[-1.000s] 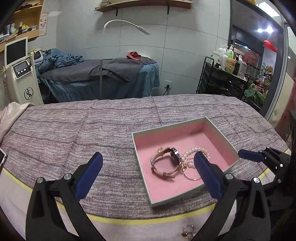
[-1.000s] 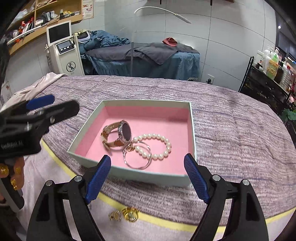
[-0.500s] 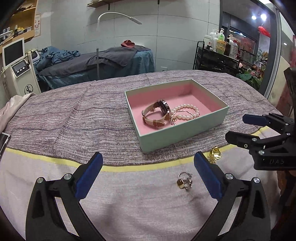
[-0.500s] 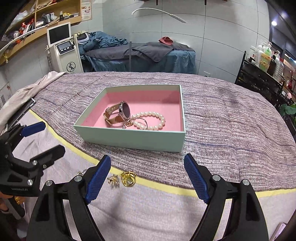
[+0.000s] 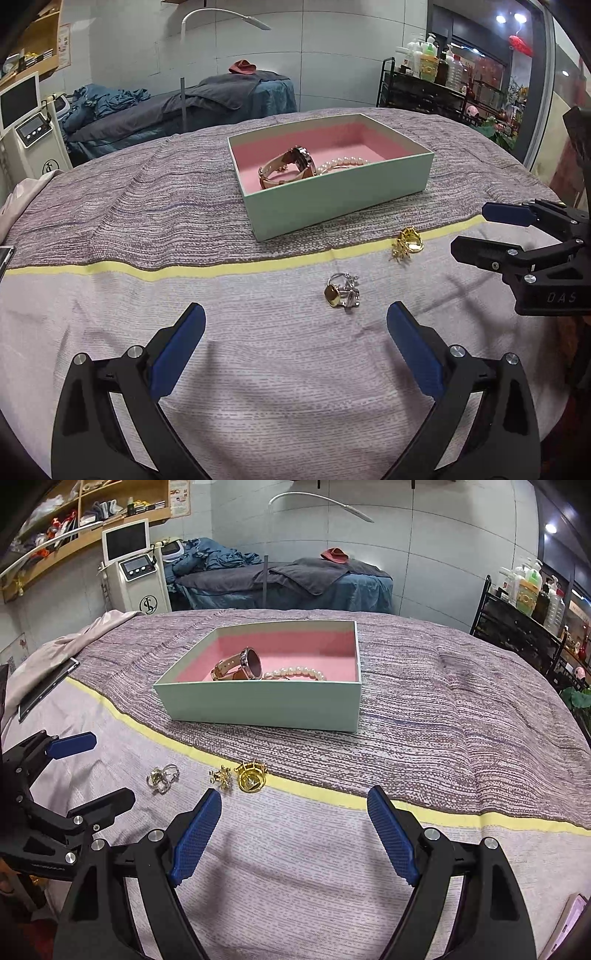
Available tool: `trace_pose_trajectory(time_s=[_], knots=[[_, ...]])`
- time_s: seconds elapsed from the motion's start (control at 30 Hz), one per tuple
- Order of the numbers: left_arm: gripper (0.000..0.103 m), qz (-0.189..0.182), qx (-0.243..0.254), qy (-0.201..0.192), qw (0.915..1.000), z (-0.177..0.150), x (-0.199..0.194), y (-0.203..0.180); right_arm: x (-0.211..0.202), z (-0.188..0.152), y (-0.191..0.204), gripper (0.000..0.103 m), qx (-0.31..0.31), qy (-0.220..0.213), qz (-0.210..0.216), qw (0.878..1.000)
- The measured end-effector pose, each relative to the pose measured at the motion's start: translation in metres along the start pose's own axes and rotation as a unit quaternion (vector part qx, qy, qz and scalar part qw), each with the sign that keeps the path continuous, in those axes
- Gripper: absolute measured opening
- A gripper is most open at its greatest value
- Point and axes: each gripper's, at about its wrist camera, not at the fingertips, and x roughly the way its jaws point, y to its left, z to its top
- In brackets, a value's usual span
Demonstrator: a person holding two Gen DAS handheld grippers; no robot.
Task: Organize jewelry
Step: 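Move the left tool toward the small rings on the blanket, then grasp the small ring with the left tool while the right tool grasps the gold earring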
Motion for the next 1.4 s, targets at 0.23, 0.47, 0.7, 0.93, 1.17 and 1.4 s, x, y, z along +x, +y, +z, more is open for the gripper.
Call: trace_pose_trajectory(time_s=[0.23,0.47,0.7,0.93,1.17,1.4], knots=[[0.069,-0.018,0.003,0.015,0.9997,0.000,0.008,-0.003,0.006,-0.003,0.008,0.069,-0.027,0.019,0.008,0.999],[0.045,-0.035,0.014,0.033,0.9988,0.003,0.019,-0.008,0.023,-0.001,0.019,0.060,-0.053,0.053,0.011,0.997],[0.030,-0.049,0.003,0.030,0.9984,0.003,0.013,-0.009,0.030,0.004,0.016,0.057,-0.046,0.060,0.025,0.997],[0.016,-0.067,-0.007,0.036,0.9971,0.005,0.019,-0.015,0.035,0.010,0.018,0.050,-0.049,0.062,0.031,0.996],[0.008,-0.072,-0.011,0.032,0.9968,0.009,0.024,-0.017,0.038,0.013,0.020,0.047,-0.052,0.063,0.038,0.996],[0.008,-0.081,-0.019,0.031,0.9960,0.008,0.021,-0.015,0.040,0.016,0.018,0.045,-0.044,0.062,0.048,0.996]])
